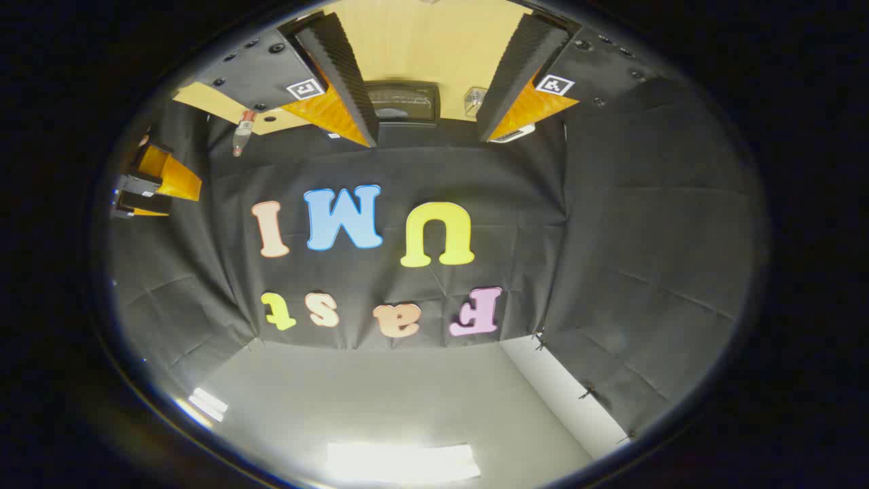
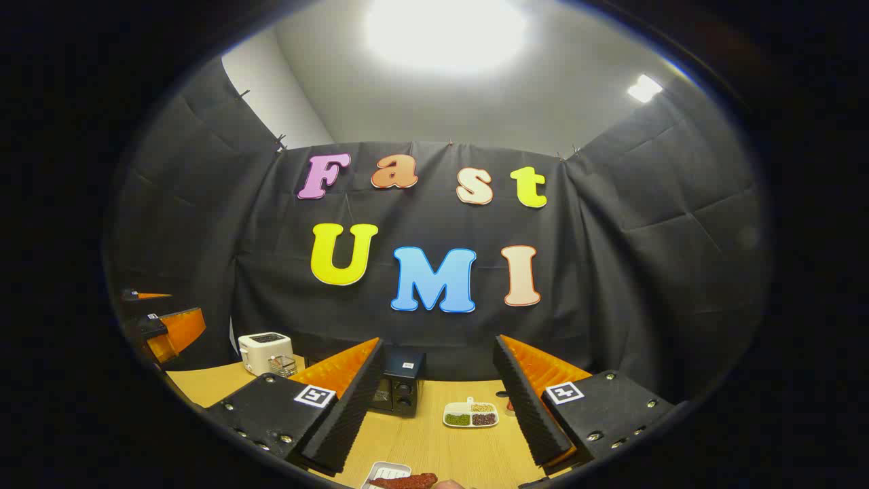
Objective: Open the electric oven with the left hand, put the food in, and close the electric oven.
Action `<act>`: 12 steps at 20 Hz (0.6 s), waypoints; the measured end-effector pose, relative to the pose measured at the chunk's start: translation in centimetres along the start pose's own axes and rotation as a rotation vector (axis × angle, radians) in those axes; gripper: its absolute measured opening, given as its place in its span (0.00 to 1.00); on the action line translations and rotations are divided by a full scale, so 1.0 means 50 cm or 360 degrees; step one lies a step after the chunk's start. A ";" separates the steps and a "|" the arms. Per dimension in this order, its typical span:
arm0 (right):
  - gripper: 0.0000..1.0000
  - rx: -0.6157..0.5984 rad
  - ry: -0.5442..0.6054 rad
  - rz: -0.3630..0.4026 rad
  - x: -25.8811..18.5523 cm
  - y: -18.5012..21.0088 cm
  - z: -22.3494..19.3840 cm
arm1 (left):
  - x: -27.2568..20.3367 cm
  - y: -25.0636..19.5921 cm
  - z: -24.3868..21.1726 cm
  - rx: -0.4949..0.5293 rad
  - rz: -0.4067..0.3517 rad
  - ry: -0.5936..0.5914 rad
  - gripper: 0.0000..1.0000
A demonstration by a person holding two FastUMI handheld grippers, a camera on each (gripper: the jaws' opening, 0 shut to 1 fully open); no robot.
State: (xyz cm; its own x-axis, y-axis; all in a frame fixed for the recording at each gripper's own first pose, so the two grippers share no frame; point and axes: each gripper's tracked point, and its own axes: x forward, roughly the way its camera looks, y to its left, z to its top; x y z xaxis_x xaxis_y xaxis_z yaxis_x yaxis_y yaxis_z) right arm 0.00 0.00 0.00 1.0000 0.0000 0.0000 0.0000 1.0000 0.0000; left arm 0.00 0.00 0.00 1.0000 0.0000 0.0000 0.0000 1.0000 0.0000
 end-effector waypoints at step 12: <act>0.97 0.0021 0.0034 -0.0041 -0.004 -0.043 -0.028 | 0.032 -0.046 -0.011 0.0022 -0.0050 0.0025 0.96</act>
State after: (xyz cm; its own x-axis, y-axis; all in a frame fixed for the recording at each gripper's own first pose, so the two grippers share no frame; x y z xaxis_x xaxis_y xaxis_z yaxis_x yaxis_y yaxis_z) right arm -0.20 -2.14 -1.41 0.9994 -0.0258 -0.0214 0.0261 0.9996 0.0127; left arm 1.58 -2.28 -0.54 0.9994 -0.0315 -0.0157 0.0317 0.9994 0.0137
